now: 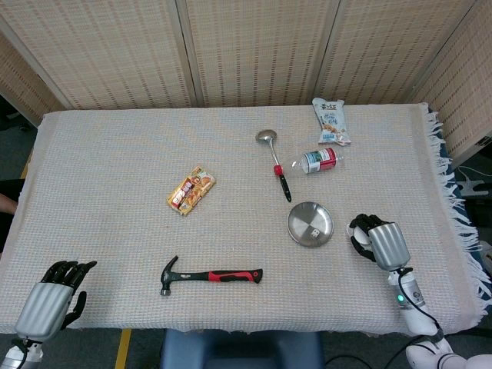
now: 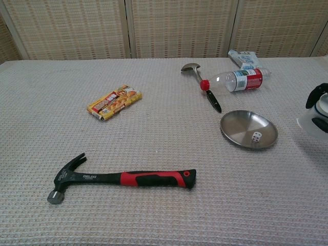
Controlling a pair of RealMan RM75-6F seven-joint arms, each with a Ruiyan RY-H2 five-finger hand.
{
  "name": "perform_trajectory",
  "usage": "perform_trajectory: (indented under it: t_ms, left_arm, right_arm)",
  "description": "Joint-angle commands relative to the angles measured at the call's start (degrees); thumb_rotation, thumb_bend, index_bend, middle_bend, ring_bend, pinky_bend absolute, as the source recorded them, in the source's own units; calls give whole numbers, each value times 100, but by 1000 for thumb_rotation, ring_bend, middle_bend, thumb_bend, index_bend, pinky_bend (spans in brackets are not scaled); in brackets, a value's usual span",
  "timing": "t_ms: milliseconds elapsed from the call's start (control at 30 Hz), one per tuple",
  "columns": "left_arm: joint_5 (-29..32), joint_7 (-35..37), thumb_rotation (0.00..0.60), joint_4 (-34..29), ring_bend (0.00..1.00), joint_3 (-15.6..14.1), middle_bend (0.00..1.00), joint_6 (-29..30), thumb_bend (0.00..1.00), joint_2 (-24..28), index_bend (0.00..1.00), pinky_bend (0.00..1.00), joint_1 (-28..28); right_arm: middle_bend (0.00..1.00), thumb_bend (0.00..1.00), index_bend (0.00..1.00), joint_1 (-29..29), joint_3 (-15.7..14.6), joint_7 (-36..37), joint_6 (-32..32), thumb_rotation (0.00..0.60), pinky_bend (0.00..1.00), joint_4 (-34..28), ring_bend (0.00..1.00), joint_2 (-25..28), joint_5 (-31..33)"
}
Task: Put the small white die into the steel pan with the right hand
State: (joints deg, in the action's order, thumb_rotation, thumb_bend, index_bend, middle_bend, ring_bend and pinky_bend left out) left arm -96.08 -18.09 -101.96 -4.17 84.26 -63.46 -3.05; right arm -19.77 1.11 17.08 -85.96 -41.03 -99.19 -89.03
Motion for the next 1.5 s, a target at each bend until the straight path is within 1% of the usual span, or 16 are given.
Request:
perform_trajectory:
  t_ms: [33, 167, 333, 467, 600, 700, 767, 833, 900, 1000, 1100, 1200, 1233, 1333, 1433, 1500]
  left_arm:
    - [-3, -8, 600, 4, 178, 4, 245, 7, 574, -4, 169, 188, 0]
    - [-20, 1, 600, 4, 179, 4, 245, 33, 574, 1, 169, 189, 7]
    - [-25, -5, 600, 17, 178, -4, 245, 20, 574, -1, 169, 189, 5]
    - [-14, -26, 600, 19, 179, -1, 245, 5, 575, -12, 169, 188, 1]
    - [-21, -60, 600, 14, 179, -13, 245, -9, 574, -16, 169, 188, 1]
    - [-18, -69, 600, 3, 179, -14, 245, -11, 574, -12, 169, 188, 1]
    - [-11, -61, 600, 2, 179, -8, 245, -4, 574, -9, 169, 188, 3]
    - [-7, -52, 600, 2, 179, -5, 245, -2, 575, -8, 169, 188, 2]
    - [-10, -48, 600, 4, 179, -6, 245, -2, 575, -7, 169, 188, 1]
    - [-14, -41, 600, 9, 179, -6, 245, 0, 575, -4, 169, 188, 0]
    - [-6, -25, 600, 12, 178, 0, 245, 11, 575, 2, 169, 188, 3]
    - [18, 3, 600, 16, 178, 11, 245, 3, 575, 6, 169, 187, -3]
    - [24, 6, 600, 15, 179, 8, 245, -4, 575, 9, 169, 188, -3]
    - [33, -1, 600, 21, 179, -4, 245, -41, 574, 8, 169, 188, -13]
    - [22, -9, 600, 15, 179, -8, 245, -53, 575, 5, 169, 188, -20]
    - [23, -11, 600, 24, 178, -5, 245, -52, 575, -4, 169, 188, -22]
  right_arm:
    - [533, 315, 542, 12, -37, 397, 232, 600, 764, 594, 466, -167, 34]
    - [533, 283, 478, -80, -18, 852, 307, 600, 729, 1251, 415, -436, -13]
    - [517, 276, 463, -150, -19, 1691, 267, 600, 709, 2128, 386, -801, -75]
    - [466, 263, 447, -172, -27, 1949, 370, 600, 639, 2525, 342, -941, -76]
    - [368, 221, 371, -179, -76, 1946, 555, 600, 503, 2645, 237, -939, -101]
    - [239, 181, 234, -188, -130, 1869, 768, 600, 374, 2588, 100, -858, -127]
    - [172, 161, 138, -200, -144, 1782, 853, 600, 307, 2492, 31, -774, -133]
    - [127, 144, 72, -213, -137, 1711, 885, 600, 259, 2362, 3, -678, -126]
    - [82, 128, 22, -218, -144, 1667, 905, 600, 209, 2202, 0, -560, -132]
    - [29, 110, 0, -212, -150, 1585, 711, 600, 140, 1751, 0, -277, -178]
    - [1, 96, 0, -135, -162, 1299, 241, 600, 81, 918, 0, 194, -286]
    - [0, 93, 0, 87, -219, 444, -129, 600, 49, -620, 0, 990, -357]
    - [0, 93, 0, 215, -249, -80, -183, 600, 45, -1426, 0, 1371, -323]
    - [0, 93, 0, 523, -321, -1441, -114, 600, 43, -3368, 0, 2220, -42]
    - [0, 92, 0, 720, -335, -2360, -12, 600, 43, -4554, 0, 2663, 308]
    - [0, 93, 0, 777, -324, -2692, 72, 600, 43, -4932, 0, 2797, 485]
